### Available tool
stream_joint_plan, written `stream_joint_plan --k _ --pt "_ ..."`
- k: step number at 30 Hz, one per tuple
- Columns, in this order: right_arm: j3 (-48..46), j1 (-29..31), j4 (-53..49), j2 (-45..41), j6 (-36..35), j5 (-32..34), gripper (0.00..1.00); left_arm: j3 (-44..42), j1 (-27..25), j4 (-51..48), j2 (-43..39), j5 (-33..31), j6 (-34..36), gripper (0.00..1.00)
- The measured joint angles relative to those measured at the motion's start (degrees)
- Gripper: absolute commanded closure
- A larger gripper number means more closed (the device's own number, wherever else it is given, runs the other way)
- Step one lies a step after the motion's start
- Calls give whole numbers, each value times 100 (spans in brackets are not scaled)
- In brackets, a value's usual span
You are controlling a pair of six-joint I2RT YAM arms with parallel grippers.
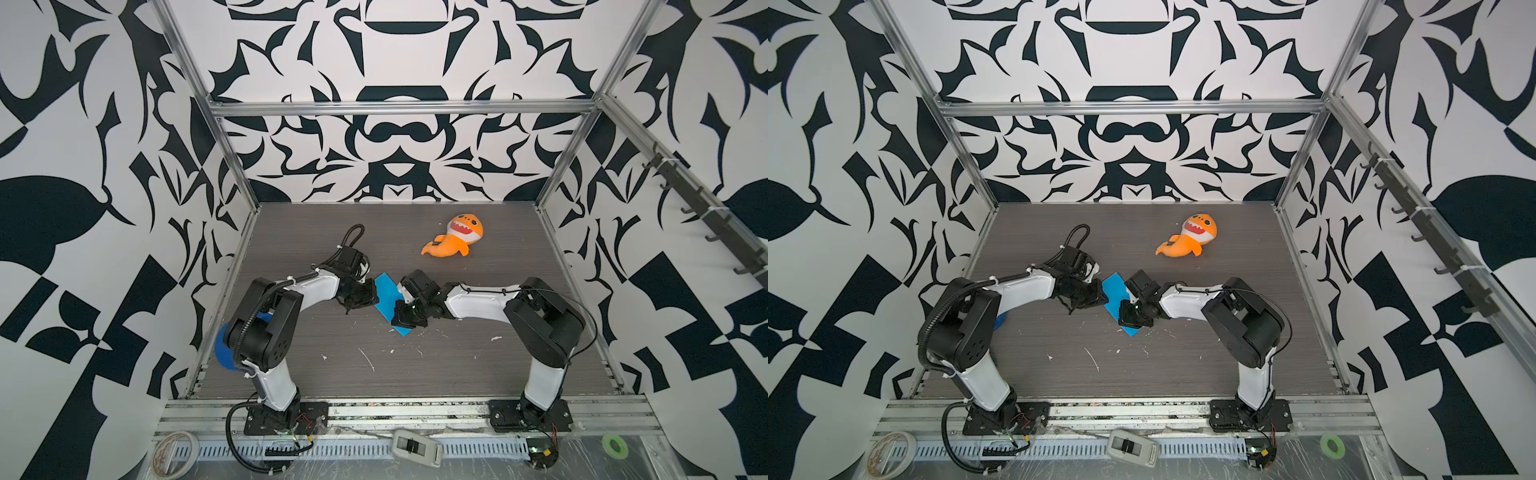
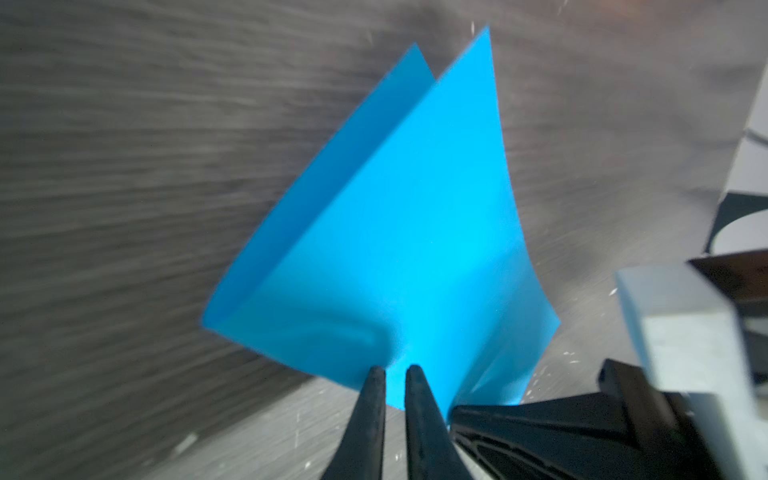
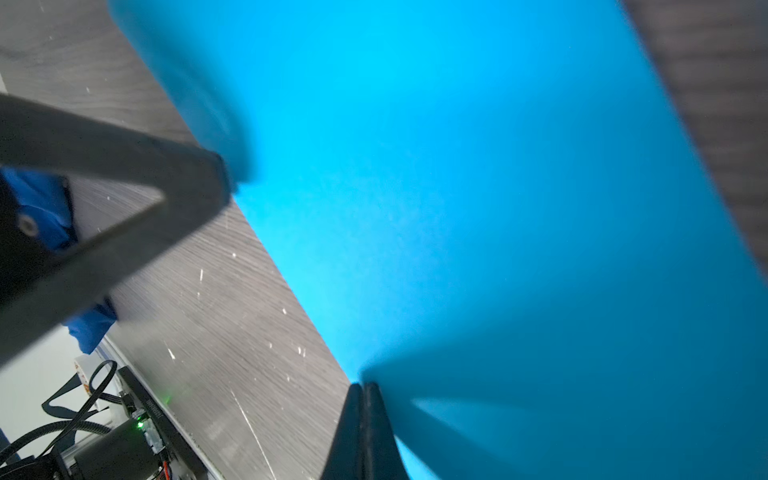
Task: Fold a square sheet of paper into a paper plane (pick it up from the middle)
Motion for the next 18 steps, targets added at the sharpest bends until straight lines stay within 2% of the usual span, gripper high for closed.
stream_joint_plan --k 9,18 --pt "76 0 -214 0 -42 22 100 448 -118 -634 317 -520 490 87" --pt "138 0 -341 15 -111 35 100 855 -118 -1272 442 -1342 837 87"
